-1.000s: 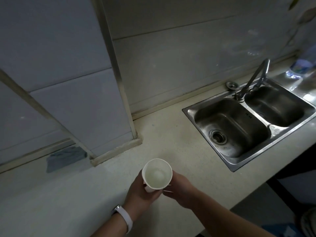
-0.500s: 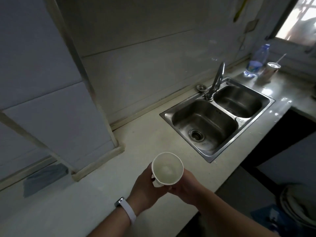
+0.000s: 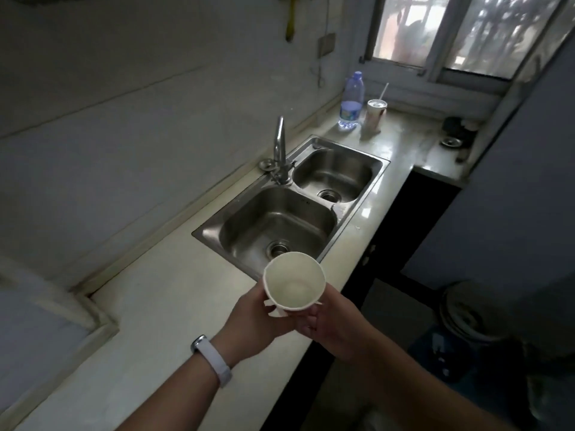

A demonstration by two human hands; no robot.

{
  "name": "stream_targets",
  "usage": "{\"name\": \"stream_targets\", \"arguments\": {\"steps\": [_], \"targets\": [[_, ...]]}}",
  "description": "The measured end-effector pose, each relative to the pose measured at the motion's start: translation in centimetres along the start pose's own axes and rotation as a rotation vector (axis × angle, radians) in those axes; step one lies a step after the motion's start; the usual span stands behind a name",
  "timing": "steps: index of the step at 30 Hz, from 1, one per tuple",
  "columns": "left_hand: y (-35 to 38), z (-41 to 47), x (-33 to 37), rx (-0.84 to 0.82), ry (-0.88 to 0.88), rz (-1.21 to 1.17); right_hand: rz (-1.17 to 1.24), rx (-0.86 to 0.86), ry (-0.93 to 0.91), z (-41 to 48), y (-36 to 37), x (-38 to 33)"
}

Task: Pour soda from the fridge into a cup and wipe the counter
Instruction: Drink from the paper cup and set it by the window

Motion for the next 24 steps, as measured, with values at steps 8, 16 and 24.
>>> {"name": "stream_targets", "arguments": {"steps": [8, 16, 24], "targets": [[9.7, 8.6, 6.0, -0.138, 0.013, 0.051, 0.046, -0.106, -0.099, -4.1, -9.1, -9.6], [19.7, 15.1, 12.1, -0.206, 0.075, 0.068, 0.079, -0.035, -0.222, -8.6, -17.6, -18.2], [26.8, 19.4, 16.7, -0.322, 0.122, 0.084, 0.064, 0.061, -0.286, -12.4, -22.7, -24.0]]}}
Point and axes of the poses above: each hand's wrist, its own z-axis towards the middle knuckle, its own y-axis out of the palm, x = y × z, the point moved 3 cm from there along z, towards the middle knuckle, and after that the axes turned 3 degrees about -x, right-handed, at the moved point
